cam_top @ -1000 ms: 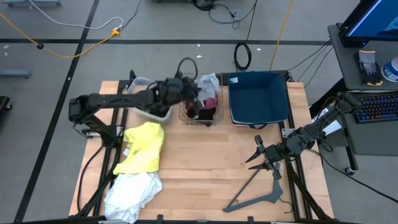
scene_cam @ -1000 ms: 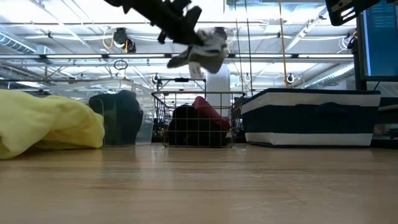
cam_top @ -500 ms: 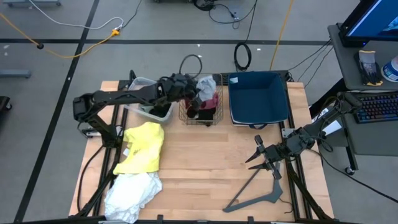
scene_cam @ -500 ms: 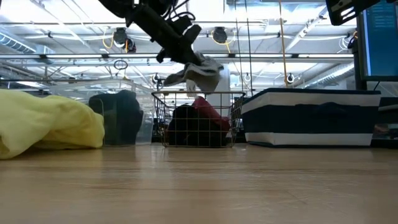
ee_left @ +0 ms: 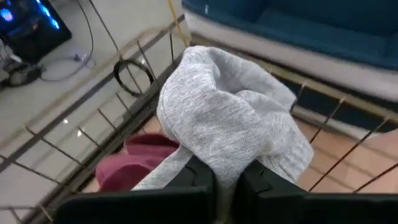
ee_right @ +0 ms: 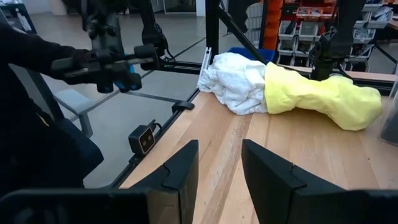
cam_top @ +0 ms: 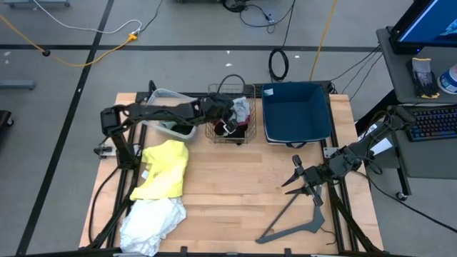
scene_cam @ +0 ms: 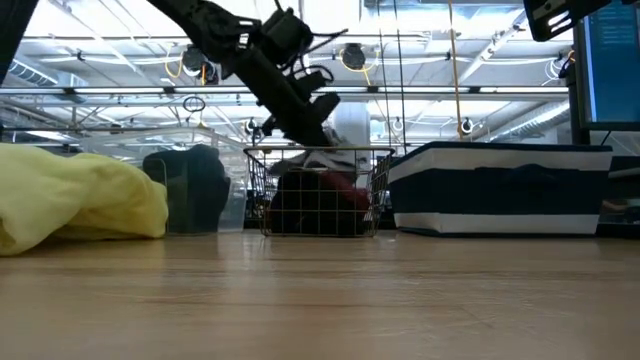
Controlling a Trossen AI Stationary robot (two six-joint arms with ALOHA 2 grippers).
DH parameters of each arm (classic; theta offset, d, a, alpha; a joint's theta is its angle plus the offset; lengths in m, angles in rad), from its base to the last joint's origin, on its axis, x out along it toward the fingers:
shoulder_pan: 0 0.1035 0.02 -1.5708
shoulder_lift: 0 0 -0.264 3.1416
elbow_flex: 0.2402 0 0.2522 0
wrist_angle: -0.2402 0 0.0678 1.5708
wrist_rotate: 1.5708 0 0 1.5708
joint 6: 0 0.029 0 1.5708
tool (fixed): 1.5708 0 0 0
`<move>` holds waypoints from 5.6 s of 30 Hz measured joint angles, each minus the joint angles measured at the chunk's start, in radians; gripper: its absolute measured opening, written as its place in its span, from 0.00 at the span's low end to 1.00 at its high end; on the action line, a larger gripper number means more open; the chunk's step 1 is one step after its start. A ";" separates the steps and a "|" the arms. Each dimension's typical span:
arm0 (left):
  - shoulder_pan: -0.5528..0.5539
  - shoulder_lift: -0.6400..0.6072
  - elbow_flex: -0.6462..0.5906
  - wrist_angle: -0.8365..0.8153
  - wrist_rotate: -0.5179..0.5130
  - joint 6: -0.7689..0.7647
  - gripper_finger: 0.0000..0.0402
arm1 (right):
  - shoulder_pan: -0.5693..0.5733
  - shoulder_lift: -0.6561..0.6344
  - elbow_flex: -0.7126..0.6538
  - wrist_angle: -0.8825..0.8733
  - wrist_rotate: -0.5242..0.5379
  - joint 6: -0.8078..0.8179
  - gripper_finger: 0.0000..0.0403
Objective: Pick & Place Cloths
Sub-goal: Put the gray underwear into the wire basket, then put the yellow cloth into the blue bin
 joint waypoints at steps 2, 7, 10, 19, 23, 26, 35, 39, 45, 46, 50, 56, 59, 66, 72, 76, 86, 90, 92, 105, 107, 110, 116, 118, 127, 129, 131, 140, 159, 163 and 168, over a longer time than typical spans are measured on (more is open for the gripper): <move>0.009 0.017 0.000 -0.006 0.006 -0.019 0.07 | 0.000 0.000 0.000 0.000 0.000 -0.001 0.28; 0.019 0.039 0.000 -0.005 0.046 -0.031 0.11 | 0.000 0.000 0.000 0.000 0.000 -0.002 0.28; 0.017 0.039 0.000 -0.018 0.054 -0.043 0.17 | 0.000 0.000 0.000 0.000 0.000 -0.003 0.28; 0.018 0.030 0.000 -0.067 0.066 -0.044 0.50 | 0.000 0.000 0.000 0.000 -0.001 0.007 0.28; 0.016 0.008 0.007 -0.065 0.068 -0.044 0.64 | 0.000 0.000 0.000 0.000 -0.001 0.008 0.28; 0.010 -0.016 0.017 -0.091 0.073 -0.040 0.72 | 0.000 0.000 0.000 0.000 -0.001 0.008 0.28; -0.067 -0.167 0.020 -0.171 0.149 -0.057 0.80 | 0.000 0.000 -0.001 -0.006 -0.001 0.017 0.28; -0.153 -0.235 0.021 -0.264 0.203 -0.101 0.81 | 0.000 0.000 -0.001 -0.007 -0.001 0.019 0.28; -0.330 -0.306 0.018 -0.471 0.222 -0.215 0.81 | 0.000 0.000 -0.001 -0.005 -0.001 0.019 0.28; -0.362 -0.312 0.018 -0.487 0.222 -0.245 0.81 | 0.000 0.000 -0.001 -0.006 -0.001 0.018 0.28; -0.480 -0.319 0.018 -0.560 0.221 -0.373 0.81 | 0.000 0.000 -0.001 -0.005 -0.001 0.013 0.28; -0.611 -0.310 0.019 -0.671 0.179 -0.552 0.81 | 0.000 0.000 -0.001 -0.003 -0.001 0.012 0.28; -0.647 -0.310 0.018 -0.780 0.149 -0.713 0.81 | 0.000 0.000 -0.001 -0.003 -0.001 0.012 0.28; -0.689 -0.310 0.013 -1.082 0.067 -1.038 0.81 | 0.000 0.000 -0.001 -0.003 -0.001 0.012 0.28; -0.698 -0.310 -0.046 -1.126 0.052 -1.169 0.81 | 0.000 0.000 -0.001 -0.003 -0.001 0.011 0.28; -0.697 -0.309 -0.120 -1.123 0.053 -1.227 0.81 | 0.000 0.000 -0.001 -0.003 -0.001 0.011 0.28; -0.699 -0.309 -0.376 -0.978 0.113 -1.368 0.81 | 0.000 0.000 -0.001 -0.003 -0.001 0.011 0.28; -0.698 -0.309 -0.497 -0.775 0.140 -1.367 0.81 | 0.000 0.000 -0.001 -0.003 -0.001 0.007 0.28; -0.698 -0.313 -0.546 -0.701 0.140 -1.365 0.81 | 0.000 0.000 -0.001 -0.003 -0.001 0.007 0.28; -0.705 -0.314 -0.578 -0.682 0.123 -1.370 0.41 | 0.000 0.000 -0.001 -0.002 -0.001 0.007 0.28; -0.706 -0.313 -0.579 -0.676 0.117 -1.370 0.32 | 0.000 0.000 -0.001 -0.004 -0.001 0.007 0.28; -0.710 -0.314 -0.579 -0.674 0.110 -1.370 0.20 | 0.000 0.000 -0.001 -0.007 -0.001 -0.005 0.28; -0.723 -0.314 -0.575 -0.677 0.101 -1.362 0.11 | 0.000 0.000 -0.001 -0.007 -0.001 -0.007 0.28; -0.727 -0.311 -0.565 -0.681 0.093 -1.345 0.11 | 0.000 0.000 -0.001 -0.007 -0.001 -0.007 0.28; -0.732 -0.304 -0.479 -0.632 0.070 -1.187 0.11 | 0.000 0.000 -0.001 -0.006 -0.001 -0.007 0.28; -0.732 -0.305 -0.463 -0.607 0.067 -1.138 0.11 | 0.000 0.000 -0.001 -0.006 -0.001 -0.007 0.28; -0.732 -0.305 -0.446 -0.580 0.064 -1.093 0.11 | 0.000 0.000 -0.001 -0.006 -0.001 -0.007 0.28; -0.731 -0.308 -0.346 -0.516 0.064 -0.933 0.11 | 0.000 0.000 -0.001 -0.003 -0.001 -0.007 0.28; -0.731 -0.310 -0.142 -0.172 0.221 -0.545 0.11 | 0.000 0.000 -0.001 0.001 -0.001 -0.007 0.28; -0.726 -0.310 -0.125 -0.088 0.250 -0.473 0.11 | 0.000 0.000 -0.001 0.001 -0.001 -0.007 0.28; -0.711 -0.310 -0.105 0.035 0.307 -0.384 0.11 | 0.000 0.000 -0.001 0.001 -0.001 -0.007 0.28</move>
